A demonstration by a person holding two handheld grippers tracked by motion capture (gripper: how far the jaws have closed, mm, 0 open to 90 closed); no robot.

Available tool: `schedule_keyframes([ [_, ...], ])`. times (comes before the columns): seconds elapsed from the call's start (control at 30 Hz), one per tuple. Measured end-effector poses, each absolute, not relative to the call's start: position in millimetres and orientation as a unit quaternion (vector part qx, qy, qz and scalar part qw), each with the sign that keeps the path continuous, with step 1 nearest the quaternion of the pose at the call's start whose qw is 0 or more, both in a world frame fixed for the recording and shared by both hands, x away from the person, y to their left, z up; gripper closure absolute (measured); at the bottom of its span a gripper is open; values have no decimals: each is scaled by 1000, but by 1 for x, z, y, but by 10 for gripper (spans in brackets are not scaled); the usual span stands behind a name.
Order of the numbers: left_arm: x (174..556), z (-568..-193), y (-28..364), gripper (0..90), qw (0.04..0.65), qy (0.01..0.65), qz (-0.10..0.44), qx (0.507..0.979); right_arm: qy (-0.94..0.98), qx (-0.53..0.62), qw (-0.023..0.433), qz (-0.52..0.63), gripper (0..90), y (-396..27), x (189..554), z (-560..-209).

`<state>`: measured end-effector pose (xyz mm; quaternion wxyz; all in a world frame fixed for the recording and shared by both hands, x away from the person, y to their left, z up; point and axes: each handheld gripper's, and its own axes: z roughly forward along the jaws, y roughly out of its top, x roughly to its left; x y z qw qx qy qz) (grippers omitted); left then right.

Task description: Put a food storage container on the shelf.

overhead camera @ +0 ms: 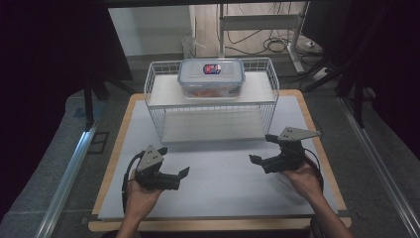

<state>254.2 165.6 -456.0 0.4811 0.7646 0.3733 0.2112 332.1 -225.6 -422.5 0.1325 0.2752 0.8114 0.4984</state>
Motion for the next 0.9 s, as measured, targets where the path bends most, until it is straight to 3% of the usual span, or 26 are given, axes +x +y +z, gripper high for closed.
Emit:
schedule_keyframes([
  [0.9, 223, -500, 168, 22, 432, 378, 245, 781, 832, 281, 146, 456, 46, -243, 299, -470],
])
